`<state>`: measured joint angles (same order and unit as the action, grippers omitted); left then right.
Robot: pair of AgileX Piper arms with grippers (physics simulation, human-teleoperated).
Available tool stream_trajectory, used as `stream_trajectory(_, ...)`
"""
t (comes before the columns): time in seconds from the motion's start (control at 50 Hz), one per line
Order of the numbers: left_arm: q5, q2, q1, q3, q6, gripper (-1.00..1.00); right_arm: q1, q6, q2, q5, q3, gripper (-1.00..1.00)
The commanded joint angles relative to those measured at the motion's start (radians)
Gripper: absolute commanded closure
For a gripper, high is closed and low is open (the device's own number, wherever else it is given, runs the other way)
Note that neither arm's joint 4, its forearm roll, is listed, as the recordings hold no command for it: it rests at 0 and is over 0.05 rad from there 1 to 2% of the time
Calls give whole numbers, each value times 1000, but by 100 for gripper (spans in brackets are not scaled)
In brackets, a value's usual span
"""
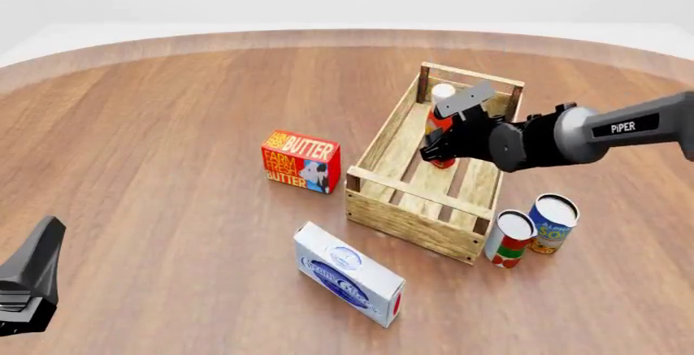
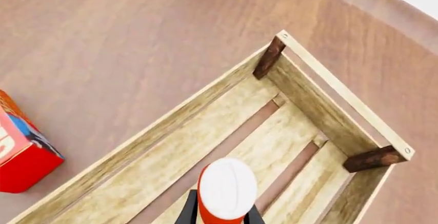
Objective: Pick up the ketchup, and put it in the wooden tray.
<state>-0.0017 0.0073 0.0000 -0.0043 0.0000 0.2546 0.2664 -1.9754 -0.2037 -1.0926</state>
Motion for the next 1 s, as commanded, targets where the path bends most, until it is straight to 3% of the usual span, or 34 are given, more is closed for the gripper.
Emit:
stream_trajectory(0.02,0,0,0,0,0,-100,7,-24,-24,-17,-2,100)
stream_trajectory(0.38,0,0,0,0,0,-100,-8,-24,-34,-36,20,100)
stream_trajectory(0.4,0,0,0,0,0,-100,-8,-23,-32,-35,20,-100)
stream_trajectory(1.0,0,0,0,0,0,-100,-5,-3,94,-8,55,-100)
